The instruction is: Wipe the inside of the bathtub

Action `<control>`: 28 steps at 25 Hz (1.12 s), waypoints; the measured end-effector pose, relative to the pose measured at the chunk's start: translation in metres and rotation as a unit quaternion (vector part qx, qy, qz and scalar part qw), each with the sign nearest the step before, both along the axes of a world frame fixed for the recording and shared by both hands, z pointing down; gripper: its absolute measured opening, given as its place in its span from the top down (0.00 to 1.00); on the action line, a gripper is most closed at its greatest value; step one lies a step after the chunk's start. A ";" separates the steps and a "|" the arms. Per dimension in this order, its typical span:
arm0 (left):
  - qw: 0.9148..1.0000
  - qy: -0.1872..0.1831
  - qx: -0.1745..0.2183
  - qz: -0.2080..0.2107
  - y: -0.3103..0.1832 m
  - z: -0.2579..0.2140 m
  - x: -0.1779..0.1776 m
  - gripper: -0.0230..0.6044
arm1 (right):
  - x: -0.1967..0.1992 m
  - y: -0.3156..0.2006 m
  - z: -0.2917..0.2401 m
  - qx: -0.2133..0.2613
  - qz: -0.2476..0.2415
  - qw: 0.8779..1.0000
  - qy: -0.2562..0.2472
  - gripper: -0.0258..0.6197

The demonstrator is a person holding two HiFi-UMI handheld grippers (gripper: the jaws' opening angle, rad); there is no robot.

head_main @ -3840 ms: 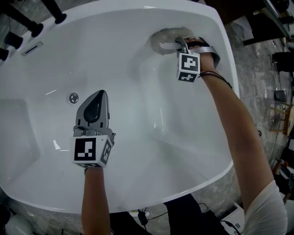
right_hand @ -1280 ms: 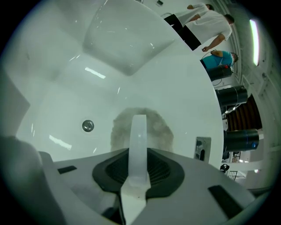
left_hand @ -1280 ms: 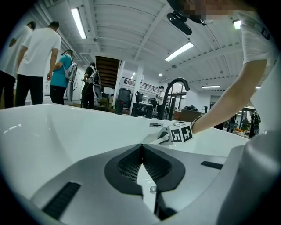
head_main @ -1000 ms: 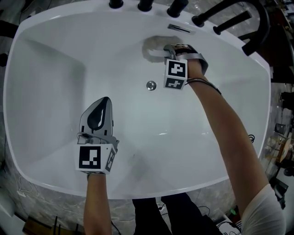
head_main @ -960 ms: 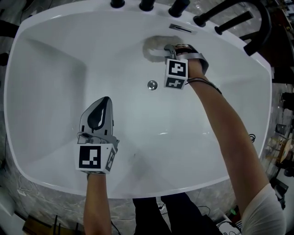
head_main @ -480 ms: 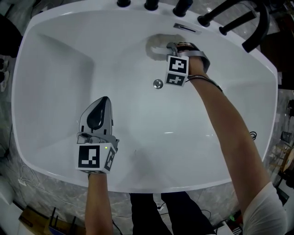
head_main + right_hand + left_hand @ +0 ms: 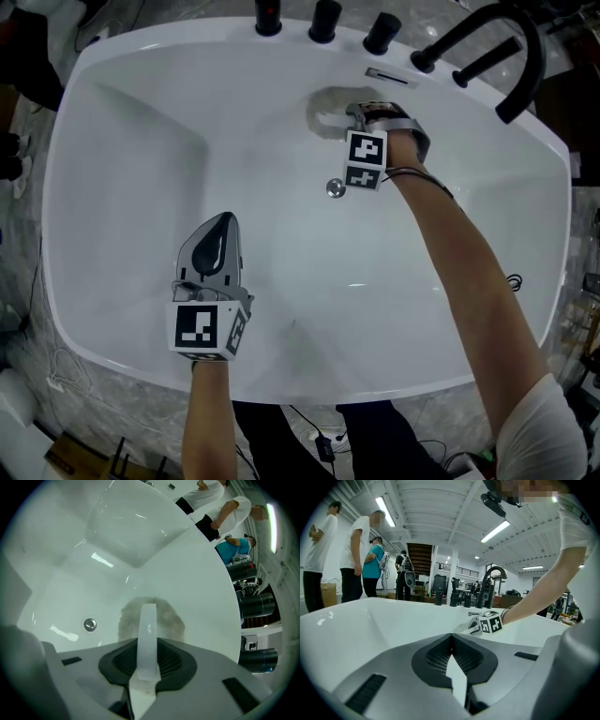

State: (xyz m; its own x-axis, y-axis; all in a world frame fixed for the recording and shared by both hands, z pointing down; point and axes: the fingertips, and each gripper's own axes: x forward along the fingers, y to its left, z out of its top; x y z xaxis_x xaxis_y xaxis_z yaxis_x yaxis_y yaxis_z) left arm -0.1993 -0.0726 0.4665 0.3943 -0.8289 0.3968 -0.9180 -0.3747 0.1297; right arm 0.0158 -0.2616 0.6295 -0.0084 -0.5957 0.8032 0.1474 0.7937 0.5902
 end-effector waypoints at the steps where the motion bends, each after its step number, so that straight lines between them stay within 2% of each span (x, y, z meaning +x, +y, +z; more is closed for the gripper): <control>1: 1.000 0.001 -0.001 0.002 -0.002 0.002 -0.007 0.95 | -0.006 0.001 0.002 0.000 -0.001 1.000 0.001 0.81; 7: 1.000 0.007 -0.006 0.016 -0.011 0.012 -0.051 0.95 | -0.046 0.000 0.005 0.000 0.008 1.000 0.005 0.81; 13: 1.000 0.001 -0.003 0.027 -0.024 0.013 -0.104 0.95 | -0.109 -0.010 0.011 -0.009 0.000 1.000 0.002 0.81; 19: 1.000 0.004 -0.004 0.019 -0.035 0.019 -0.157 0.95 | -0.172 -0.019 0.018 -0.011 -0.007 1.000 -0.004 0.81; 28: 1.000 0.017 -0.004 0.014 -0.049 0.025 -0.205 0.95 | -0.254 -0.030 0.023 -0.014 -0.024 0.999 -0.025 0.81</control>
